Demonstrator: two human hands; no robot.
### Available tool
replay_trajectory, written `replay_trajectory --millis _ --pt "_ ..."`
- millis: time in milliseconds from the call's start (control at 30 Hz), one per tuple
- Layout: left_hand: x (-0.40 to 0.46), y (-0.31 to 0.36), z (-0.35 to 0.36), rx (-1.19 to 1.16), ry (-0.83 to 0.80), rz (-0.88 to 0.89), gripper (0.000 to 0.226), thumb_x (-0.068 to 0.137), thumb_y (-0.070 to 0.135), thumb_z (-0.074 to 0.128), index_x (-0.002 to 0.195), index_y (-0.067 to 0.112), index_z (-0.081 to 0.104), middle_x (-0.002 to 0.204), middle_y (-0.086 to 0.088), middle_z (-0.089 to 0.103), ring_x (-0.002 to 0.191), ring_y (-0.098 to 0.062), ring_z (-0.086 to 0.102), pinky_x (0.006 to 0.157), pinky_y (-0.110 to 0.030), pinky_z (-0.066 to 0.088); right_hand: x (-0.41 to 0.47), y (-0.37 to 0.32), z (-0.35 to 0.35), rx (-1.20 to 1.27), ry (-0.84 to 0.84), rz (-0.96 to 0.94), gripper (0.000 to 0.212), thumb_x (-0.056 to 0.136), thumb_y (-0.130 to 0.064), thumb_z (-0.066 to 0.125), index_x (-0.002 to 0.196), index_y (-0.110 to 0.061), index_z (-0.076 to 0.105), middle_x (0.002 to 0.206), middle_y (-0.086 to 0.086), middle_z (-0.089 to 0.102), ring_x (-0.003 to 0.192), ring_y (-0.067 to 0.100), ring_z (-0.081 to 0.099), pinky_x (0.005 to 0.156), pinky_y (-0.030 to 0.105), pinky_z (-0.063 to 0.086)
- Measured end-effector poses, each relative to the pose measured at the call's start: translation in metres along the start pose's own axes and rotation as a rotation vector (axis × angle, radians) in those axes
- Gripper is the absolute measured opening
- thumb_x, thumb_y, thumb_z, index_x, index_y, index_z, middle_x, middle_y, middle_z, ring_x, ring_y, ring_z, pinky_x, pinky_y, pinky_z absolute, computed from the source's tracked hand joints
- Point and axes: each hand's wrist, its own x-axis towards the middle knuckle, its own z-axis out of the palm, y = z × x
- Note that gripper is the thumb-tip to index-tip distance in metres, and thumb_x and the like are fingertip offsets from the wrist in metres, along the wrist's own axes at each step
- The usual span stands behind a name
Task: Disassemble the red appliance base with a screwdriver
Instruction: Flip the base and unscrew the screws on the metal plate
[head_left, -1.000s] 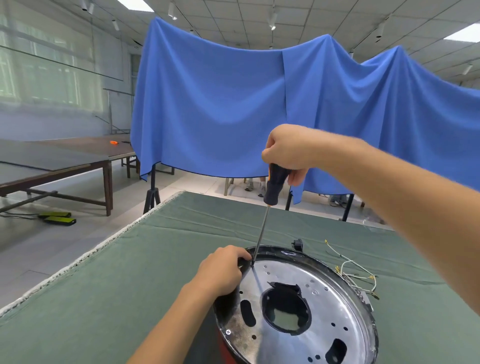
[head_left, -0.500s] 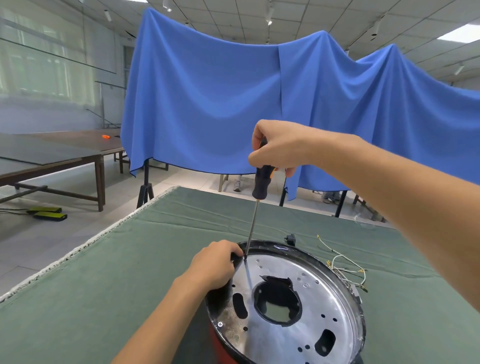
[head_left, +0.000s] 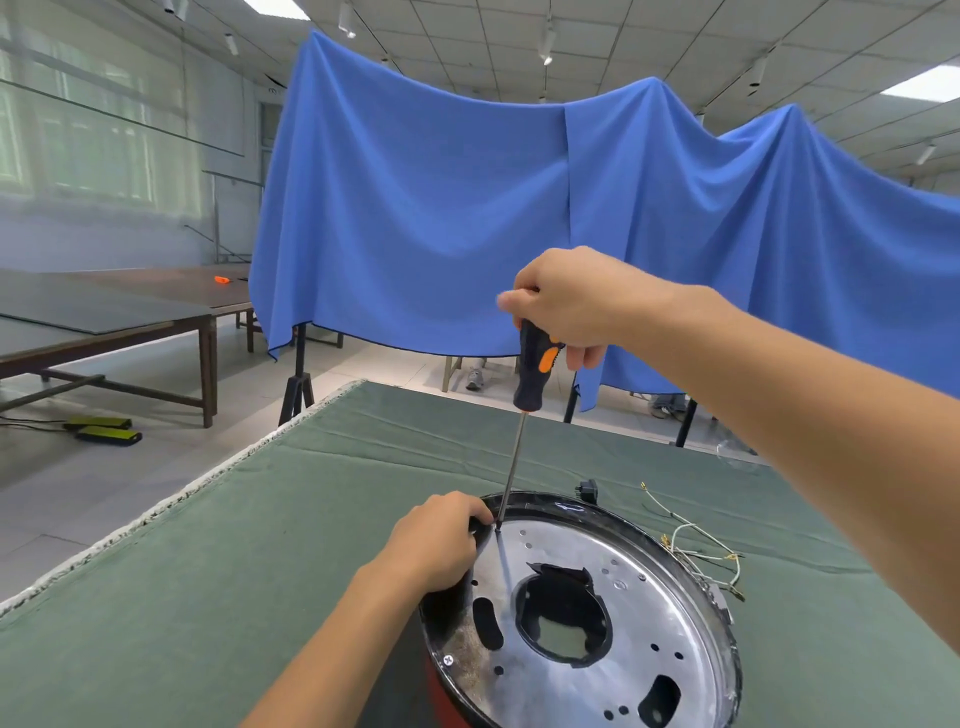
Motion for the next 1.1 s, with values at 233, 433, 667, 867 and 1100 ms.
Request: replay_trajectory --millis 233,433,667,867,1100 --pt "0.001 0.0 0.001 0.017 0.005 -0.007 0.04 0.091 0.013 0.043 0.123 0.032 0.059 0.128 0.003 0.059 0.116 -0.024 0.053 0.095 -0.038 0.045 -0.003 0.004 0.003 0.048 -0.005 0.004 0.028 0.088 -0.043 0.053 0.097 -0.017 0.058 0.081 0.002 0.068 0.064 0.021 0.066 0.059 0.032 0.058" --pt "0.002 0.0 0.001 0.014 0.007 -0.004 0.039 0.091 0.014 0.043 0.122 0.031 0.059 0.127 0.002 0.059 0.115 -0.025 0.054 0.094 -0.038 0.045 0.001 0.005 0.003 0.088 0.015 -0.003 0.016 0.089 -0.018 0.042 0.099 -0.017 0.055 0.092 0.007 0.066 0.061 0.024 0.063 0.058 0.031 0.057" --pt "0.002 0.0 0.001 0.022 0.01 -0.005 0.04 0.091 0.013 0.042 0.122 0.031 0.059 0.127 0.003 0.059 0.115 -0.025 0.053 0.094 -0.038 0.046 -0.005 0.009 0.01 0.078 0.131 -0.014 0.022 0.091 -0.037 0.05 0.089 -0.016 0.059 0.08 0.002 0.07 0.059 0.022 0.069 0.062 0.034 0.058" --pt "0.002 -0.001 0.001 0.017 0.011 -0.007 0.041 0.09 0.011 0.042 0.122 0.03 0.059 0.127 0.002 0.059 0.115 -0.025 0.053 0.095 -0.039 0.045 -0.005 0.006 0.007 0.099 0.054 0.008 0.024 0.082 -0.028 0.054 0.099 -0.011 0.06 0.083 0.002 0.064 0.064 0.021 0.058 0.062 0.03 0.049" --pt "0.002 0.0 0.001 0.024 0.01 0.0 0.041 0.091 0.011 0.042 0.123 0.03 0.059 0.129 0.002 0.058 0.117 -0.025 0.053 0.096 -0.039 0.045 -0.005 0.006 0.008 0.142 0.078 0.035 0.021 0.085 -0.018 0.049 0.102 -0.01 0.057 0.093 0.008 0.067 0.075 0.027 0.065 0.071 0.038 0.057"
